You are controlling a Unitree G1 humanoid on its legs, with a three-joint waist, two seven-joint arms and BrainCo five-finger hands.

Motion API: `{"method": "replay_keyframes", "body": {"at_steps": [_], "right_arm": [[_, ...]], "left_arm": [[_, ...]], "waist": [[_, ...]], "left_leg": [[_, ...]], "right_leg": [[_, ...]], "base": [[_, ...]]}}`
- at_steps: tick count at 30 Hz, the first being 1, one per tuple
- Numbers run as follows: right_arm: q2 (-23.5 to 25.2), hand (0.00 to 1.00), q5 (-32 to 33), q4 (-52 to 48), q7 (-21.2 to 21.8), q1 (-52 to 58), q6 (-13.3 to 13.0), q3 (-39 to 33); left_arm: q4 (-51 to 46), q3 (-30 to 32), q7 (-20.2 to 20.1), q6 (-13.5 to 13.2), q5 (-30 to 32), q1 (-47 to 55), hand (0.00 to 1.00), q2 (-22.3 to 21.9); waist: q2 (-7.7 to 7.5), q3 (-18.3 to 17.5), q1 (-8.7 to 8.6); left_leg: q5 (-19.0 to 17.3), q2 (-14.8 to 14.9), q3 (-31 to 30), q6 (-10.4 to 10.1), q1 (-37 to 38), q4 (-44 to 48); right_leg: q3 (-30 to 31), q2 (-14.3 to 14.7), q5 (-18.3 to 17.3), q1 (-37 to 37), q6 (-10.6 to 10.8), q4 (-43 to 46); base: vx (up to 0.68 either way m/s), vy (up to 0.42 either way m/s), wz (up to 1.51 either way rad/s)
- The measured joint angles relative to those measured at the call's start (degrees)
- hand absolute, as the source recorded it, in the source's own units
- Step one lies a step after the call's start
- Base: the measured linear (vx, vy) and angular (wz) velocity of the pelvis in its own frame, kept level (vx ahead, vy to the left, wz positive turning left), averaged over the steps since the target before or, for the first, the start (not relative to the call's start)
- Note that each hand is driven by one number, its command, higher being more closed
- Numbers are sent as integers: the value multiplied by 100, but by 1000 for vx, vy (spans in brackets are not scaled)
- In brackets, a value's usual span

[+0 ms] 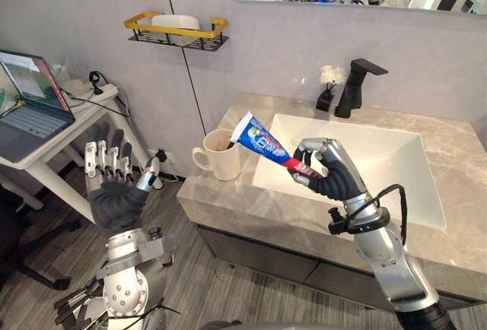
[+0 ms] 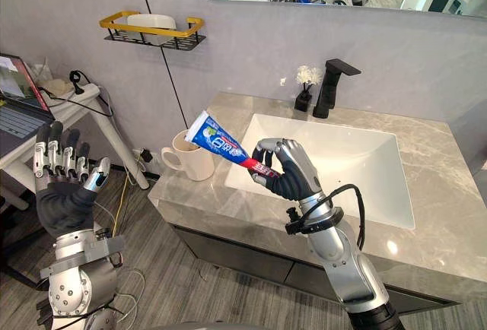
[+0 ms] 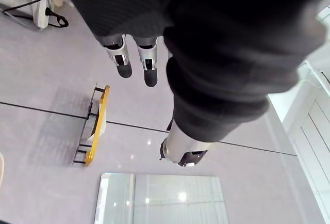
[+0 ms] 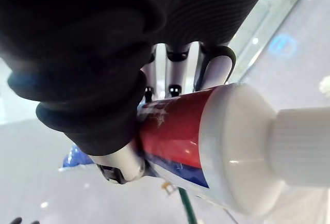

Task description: Organize washtable

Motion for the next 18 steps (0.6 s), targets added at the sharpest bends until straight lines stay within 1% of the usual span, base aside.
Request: {"method": "replay_keyframes", "body": {"at_steps": [1,2,4,5,6,9,12,13,18], "right_arm": [[5,100,4,0,-99,-100,23,53],[10,100,8,0,-145,-143,32,94],[50,100,53,4,-235,-275,64,272],[70,100,55,14,-247,-317,71,327],[78,100,56,28,-321,-411,93,469],[93,100,63,78,-447,-535,119,623],[116,100,71,93,-512,-649,221,749],[126,100,92,157,-581,-703,230,841],[148,100,123,435,-585,-868,242,1232]], "left_arm": [[1,-248,-53,-4,-334,-6,0,76],[1,-370,-65,-6,-461,-11,0,120],[24,-913,-135,-7,-966,-163,0,339],[36,-1060,-179,-9,-1054,-233,0,390],[51,-1296,-273,-19,-1384,-343,0,450],[220,-1614,-329,-37,-1856,-682,0,575],[316,-1872,-415,-52,-2226,-889,0,688],[335,-1974,-433,-53,-2315,-935,0,739],[431,-2327,-443,-77,-2576,-1179,0,833]], "waist": [[-6,-3,3],[-9,-5,3],[-22,-13,2],[-28,-17,2],[-39,-26,-1],[-67,-43,-7],[-77,-50,-7],[-79,-51,-17],[-81,-53,-15]], "left_leg": [[2,2,44,-1,26,-44],[2,3,53,-1,26,-48],[3,7,64,-2,26,-60],[7,7,66,-1,27,-68],[60,6,68,9,49,-113],[115,9,73,-2,100,-210],[115,10,95,-2,132,-238],[116,10,101,-2,136,-240],[132,13,121,-2,162,-272]], "right_leg": [[51,8,0,-9,0,1],[80,11,0,-10,-1,2],[95,13,1,-23,-1,10],[95,13,1,-24,-1,10],[101,10,2,-29,-1,10],[110,12,3,-27,-1,10],[117,12,3,-24,-1,10],[122,11,3,-25,-1,10],[138,13,3,-32,-1,12]], "base": [[-31,12,-8],[-27,16,-10],[-7,6,-2],[0,0,0],[0,0,0],[0,0,0],[-5,5,-5],[-12,6,-3],[-4,1,-1]]}}
